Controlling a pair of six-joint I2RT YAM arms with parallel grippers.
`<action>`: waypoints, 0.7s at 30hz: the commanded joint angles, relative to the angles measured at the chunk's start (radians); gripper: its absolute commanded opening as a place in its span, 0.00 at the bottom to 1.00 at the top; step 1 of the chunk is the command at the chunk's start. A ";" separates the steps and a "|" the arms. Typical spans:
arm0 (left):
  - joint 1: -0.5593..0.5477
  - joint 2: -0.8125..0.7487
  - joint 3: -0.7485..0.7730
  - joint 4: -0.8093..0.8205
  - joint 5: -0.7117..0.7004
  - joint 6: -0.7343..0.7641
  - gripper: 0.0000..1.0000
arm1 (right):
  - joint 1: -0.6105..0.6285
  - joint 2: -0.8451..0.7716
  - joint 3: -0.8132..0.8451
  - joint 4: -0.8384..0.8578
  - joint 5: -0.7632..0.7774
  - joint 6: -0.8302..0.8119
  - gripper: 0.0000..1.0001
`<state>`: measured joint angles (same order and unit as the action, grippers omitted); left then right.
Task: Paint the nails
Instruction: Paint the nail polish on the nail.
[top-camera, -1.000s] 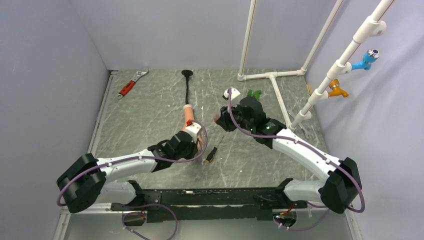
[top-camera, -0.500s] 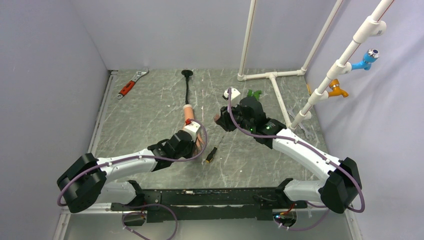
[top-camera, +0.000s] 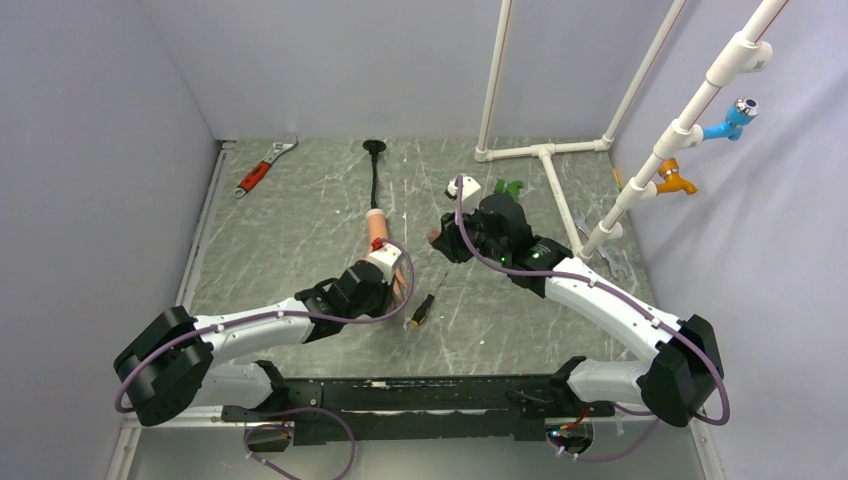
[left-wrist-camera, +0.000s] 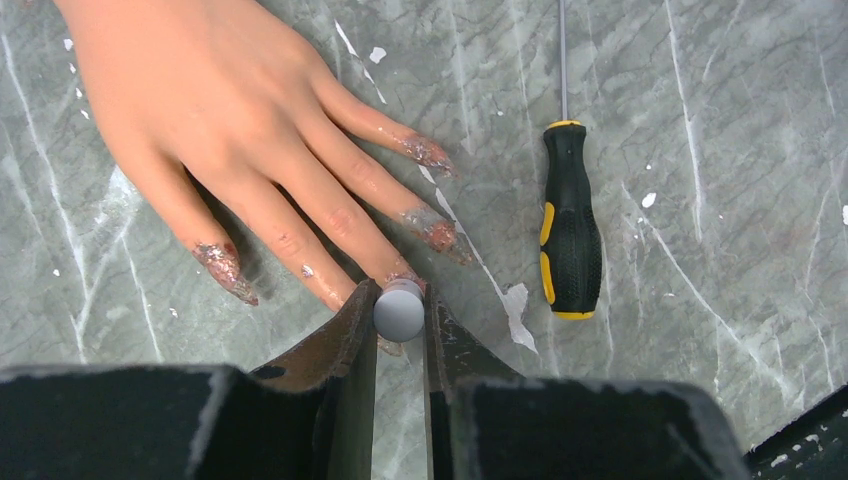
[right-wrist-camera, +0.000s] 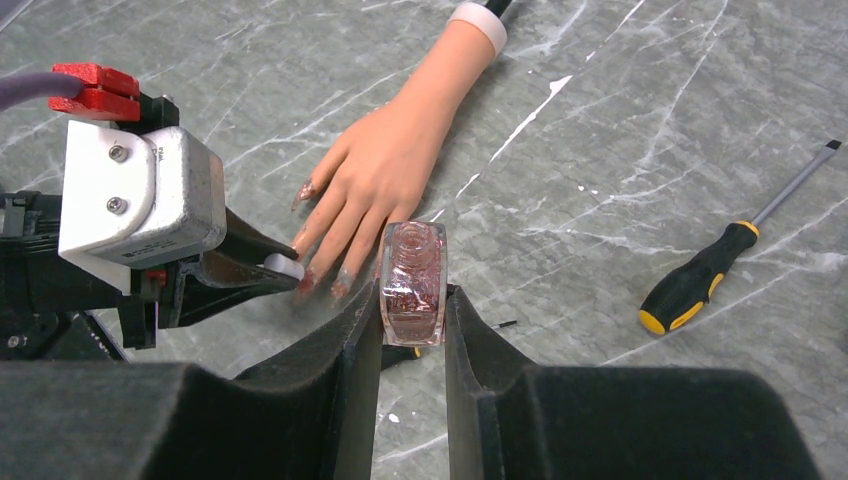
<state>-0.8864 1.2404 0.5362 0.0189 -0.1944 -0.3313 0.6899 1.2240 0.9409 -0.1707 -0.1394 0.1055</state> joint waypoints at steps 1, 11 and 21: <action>0.001 -0.012 -0.014 0.046 0.039 -0.011 0.00 | -0.003 -0.022 0.001 0.059 0.001 0.001 0.00; -0.017 -0.025 -0.036 0.040 0.049 -0.036 0.00 | -0.003 -0.021 0.001 0.057 0.002 0.001 0.00; -0.045 -0.058 -0.068 0.027 0.022 -0.069 0.00 | -0.003 -0.026 0.001 0.054 0.005 0.000 0.00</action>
<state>-0.9211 1.2140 0.4763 0.0387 -0.1619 -0.3729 0.6899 1.2240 0.9409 -0.1707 -0.1394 0.1055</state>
